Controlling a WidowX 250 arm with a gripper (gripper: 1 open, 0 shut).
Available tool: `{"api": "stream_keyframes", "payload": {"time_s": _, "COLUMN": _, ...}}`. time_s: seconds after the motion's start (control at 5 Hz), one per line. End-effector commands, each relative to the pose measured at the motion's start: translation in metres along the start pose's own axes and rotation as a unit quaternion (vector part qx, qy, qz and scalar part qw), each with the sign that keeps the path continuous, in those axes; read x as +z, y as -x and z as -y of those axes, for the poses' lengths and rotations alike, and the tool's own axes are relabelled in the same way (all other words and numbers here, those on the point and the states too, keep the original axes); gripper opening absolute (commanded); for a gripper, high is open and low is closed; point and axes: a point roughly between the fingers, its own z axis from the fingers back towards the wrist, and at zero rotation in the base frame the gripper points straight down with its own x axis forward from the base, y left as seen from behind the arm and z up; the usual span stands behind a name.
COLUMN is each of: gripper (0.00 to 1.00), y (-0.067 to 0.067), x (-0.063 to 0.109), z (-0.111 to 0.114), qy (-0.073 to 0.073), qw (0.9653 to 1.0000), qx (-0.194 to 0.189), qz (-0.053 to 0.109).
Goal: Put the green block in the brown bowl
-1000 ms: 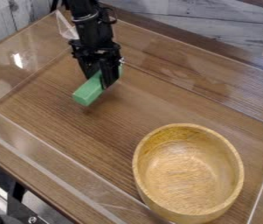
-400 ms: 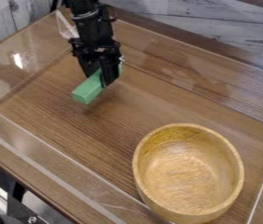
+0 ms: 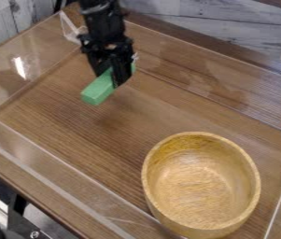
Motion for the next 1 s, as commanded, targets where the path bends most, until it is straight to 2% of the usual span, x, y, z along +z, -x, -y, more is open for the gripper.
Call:
{"api": "stream_keyframes", "payload": {"time_s": 0.0, "gripper": 0.00, "y": -0.004, "x": 0.028, "z": 0.026, "qy": -0.010, "qw": 0.9992, "qx": -0.019, "qz": 0.034}}
{"api": "stream_keyframes", "payload": {"time_s": 0.4, "gripper": 0.00, "y": 0.004, "x": 0.028, "z": 0.059, "qy": -0.006, "qw": 0.9983, "qx": -0.039, "qz": 0.042}}
{"api": "stream_keyframes", "payload": {"time_s": 0.8, "gripper": 0.00, "y": 0.021, "x": 0.023, "z": 0.098, "qy": -0.002, "qw": 0.9965, "qx": -0.068, "qz": 0.050}}
